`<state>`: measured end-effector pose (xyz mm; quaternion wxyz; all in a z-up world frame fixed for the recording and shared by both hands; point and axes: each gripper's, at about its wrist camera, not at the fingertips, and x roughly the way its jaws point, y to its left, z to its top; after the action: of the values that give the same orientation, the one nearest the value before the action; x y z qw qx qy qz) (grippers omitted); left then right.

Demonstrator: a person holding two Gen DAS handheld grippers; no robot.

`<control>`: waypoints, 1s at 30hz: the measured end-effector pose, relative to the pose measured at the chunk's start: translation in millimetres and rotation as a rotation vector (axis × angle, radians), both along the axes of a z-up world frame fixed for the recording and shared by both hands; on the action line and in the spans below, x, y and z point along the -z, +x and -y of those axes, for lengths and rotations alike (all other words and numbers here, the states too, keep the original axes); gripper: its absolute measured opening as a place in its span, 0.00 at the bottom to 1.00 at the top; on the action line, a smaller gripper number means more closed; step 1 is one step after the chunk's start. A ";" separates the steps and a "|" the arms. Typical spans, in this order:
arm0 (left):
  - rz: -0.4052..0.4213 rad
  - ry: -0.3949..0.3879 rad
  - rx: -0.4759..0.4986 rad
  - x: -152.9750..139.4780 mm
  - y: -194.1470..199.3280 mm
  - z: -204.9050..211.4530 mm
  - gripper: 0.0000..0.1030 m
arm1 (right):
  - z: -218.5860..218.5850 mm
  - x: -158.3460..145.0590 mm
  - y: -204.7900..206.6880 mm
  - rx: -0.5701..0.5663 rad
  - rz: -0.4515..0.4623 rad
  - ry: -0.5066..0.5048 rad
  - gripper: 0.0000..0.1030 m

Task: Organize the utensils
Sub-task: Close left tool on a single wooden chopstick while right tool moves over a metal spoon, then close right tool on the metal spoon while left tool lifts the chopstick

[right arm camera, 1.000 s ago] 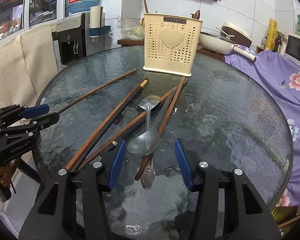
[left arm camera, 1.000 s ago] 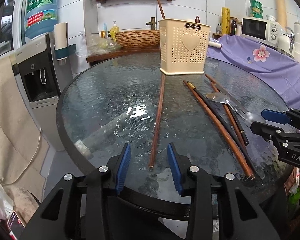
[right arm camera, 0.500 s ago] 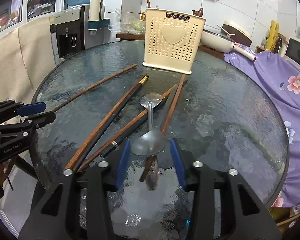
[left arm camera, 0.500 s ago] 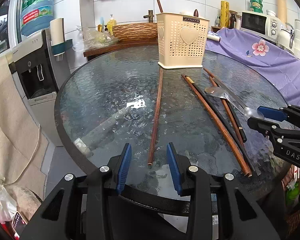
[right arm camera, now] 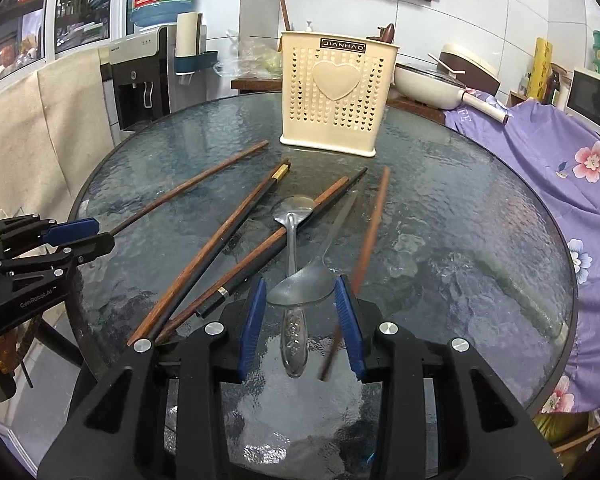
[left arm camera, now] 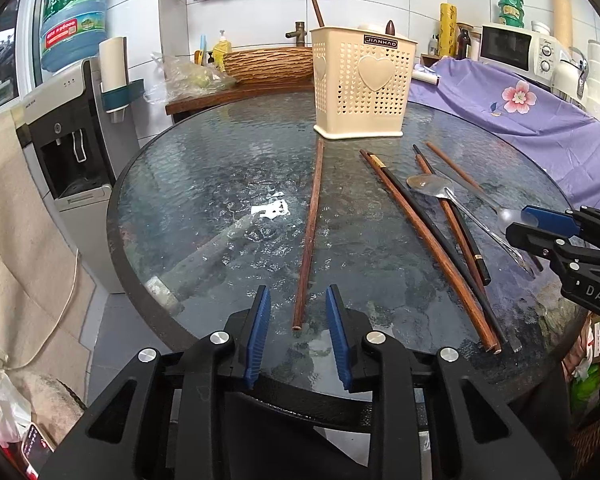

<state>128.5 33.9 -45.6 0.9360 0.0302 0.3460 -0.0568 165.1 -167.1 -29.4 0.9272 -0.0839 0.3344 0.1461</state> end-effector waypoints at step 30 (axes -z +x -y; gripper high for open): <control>-0.117 0.094 0.103 -6.9 10.6 3.9 0.08 | 8.1 -3.4 -1.1 -0.007 -0.010 0.026 0.36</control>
<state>139.1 30.0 -38.7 0.9076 0.0886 0.4005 -0.0900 164.0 -175.2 -26.0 0.9261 -0.0724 0.3366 0.1543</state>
